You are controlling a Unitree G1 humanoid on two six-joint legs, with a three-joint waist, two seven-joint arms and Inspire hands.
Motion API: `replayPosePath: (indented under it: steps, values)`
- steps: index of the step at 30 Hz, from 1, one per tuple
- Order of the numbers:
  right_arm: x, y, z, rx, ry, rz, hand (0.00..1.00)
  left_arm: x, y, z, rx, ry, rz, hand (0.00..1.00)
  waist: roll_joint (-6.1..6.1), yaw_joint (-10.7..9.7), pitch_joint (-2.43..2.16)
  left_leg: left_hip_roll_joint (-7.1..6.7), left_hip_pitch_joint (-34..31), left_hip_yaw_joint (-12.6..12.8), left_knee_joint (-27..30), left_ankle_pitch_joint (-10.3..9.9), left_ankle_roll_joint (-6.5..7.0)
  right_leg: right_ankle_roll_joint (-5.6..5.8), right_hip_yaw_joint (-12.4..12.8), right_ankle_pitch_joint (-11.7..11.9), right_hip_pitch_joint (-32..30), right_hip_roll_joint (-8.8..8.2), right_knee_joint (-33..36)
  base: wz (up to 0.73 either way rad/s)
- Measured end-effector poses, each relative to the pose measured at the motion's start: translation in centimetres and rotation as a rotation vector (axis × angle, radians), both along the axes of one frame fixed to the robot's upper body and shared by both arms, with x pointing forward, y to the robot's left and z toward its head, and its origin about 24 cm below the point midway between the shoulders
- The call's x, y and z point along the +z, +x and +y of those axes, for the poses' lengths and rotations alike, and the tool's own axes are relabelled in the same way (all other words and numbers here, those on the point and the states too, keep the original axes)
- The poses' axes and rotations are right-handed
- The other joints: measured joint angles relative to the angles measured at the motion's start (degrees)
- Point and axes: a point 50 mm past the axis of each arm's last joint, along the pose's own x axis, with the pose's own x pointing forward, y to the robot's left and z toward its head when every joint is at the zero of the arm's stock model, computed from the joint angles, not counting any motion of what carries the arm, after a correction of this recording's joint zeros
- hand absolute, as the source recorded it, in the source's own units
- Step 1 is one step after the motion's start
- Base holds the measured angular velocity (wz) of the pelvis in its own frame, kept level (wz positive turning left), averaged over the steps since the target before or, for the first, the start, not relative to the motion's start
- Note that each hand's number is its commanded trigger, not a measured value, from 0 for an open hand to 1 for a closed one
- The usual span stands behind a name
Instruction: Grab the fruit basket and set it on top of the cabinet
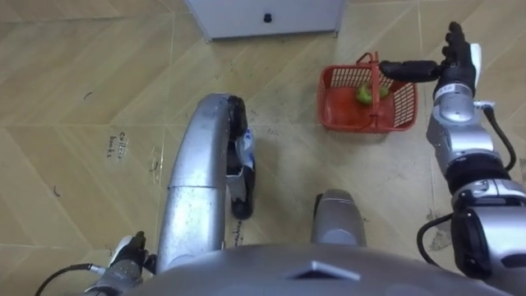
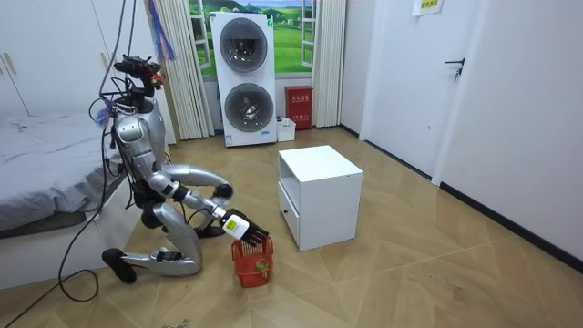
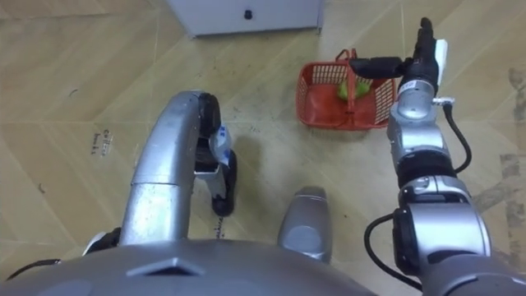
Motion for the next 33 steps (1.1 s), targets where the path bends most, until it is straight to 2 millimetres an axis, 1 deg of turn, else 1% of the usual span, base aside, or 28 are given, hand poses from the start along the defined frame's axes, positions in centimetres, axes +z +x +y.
replayPosePath:
  steps: [2,6,10,15,19,24,26,30,33]
  values:
    - [-0.4,-0.2,0.1,0.003,0.0,0.021,0.0,0.0,0.1,0.0,0.0,0.002,-0.002,0.0,0.49,0.22,0.06,0.02,-0.46,0.17,-0.37,0.47,-0.04,0.18,0.09,-0.09,-0.67,-0.14,0.25,0.05]
    - [-0.6,-0.3,0.1,0.011,0.003,0.032,0.0,0.0,0.1,0.0,-0.001,0.0,0.0,0.0,0.45,0.38,0.09,0.06,-0.72,0.53,-1.1,0.98,-0.53,0.24,0.41,-0.12,-1.53,-0.4,0.57,0.01]
    - [-0.9,-0.6,-0.2,0.006,0.0,0.054,0.0,0.0,0.5,-0.1,-0.014,-0.006,-0.003,0.0,0.78,0.9,0.02,0.21,-0.74,0.73,-1.59,1.3,-0.96,0.33,0.69,-0.18,-1.98,-0.41,0.88,0.0]
    - [-1.6,-1.2,-0.4,0.028,-0.009,0.103,0.0,0.0,0.9,-0.3,-0.031,-0.027,-0.002,0.0,0.94,1.46,0.01,0.27,-0.73,1.25,-2.1,1.7,-1.07,0.48,1.08,-0.26,-2.35,-0.77,1.14,0.0]
    - [-1.6,-1.1,-0.4,0.034,-0.006,0.105,0.0,-0.1,0.9,-0.4,-0.039,-0.041,0.012,0.0,1.06,1.71,0.06,0.25,-0.76,1.46,-2.29,1.8,-1.03,0.5,1.06,-0.27,-2.44,-0.96,1.16,0.0]
    - [-1.7,-1.1,-0.3,0.047,-0.005,0.11,0.0,-0.1,1.3,-0.5,-0.05,-0.056,0.013,0.0,1.16,2.55,0.05,0.36,-1.35,1.52,-2.28,1.91,-0.95,0.53,1.15,-0.29,-3.33,-1.0,1.32,0.0]
    - [-1.9,-1.3,-0.4,0.05,0.0,0.127,0.0,-0.1,1.3,-0.5,-0.051,-0.062,0.015,0.0,1.29,3.13,0.05,0.31,-1.65,1.55,-2.28,1.98,-0.93,0.59,1.1,-0.32,-3.42,-1.06,1.34,0.03]
    - [-2.2,-1.6,-0.6,0.056,0.006,0.151,0.0,-0.1,1.2,-0.5,-0.05,-0.071,0.025,0.0,1.66,3.46,0.02,0.18,-1.71,1.6,-2.27,2.05,-0.82,0.6,1.03,-0.33,-3.34,-1.13,1.34,0.0]
    - [-2.7,-2.2,-1.3,0.052,0.007,0.195,0.0,-0.1,1.7,-0.6,-0.055,-0.076,0.015,0.0,1.86,4.23,-0.07,0.09,-1.68,1.58,-2.27,2.12,-0.79,0.61,0.85,-0.33,-3.24,-1.17,1.35,0.0]
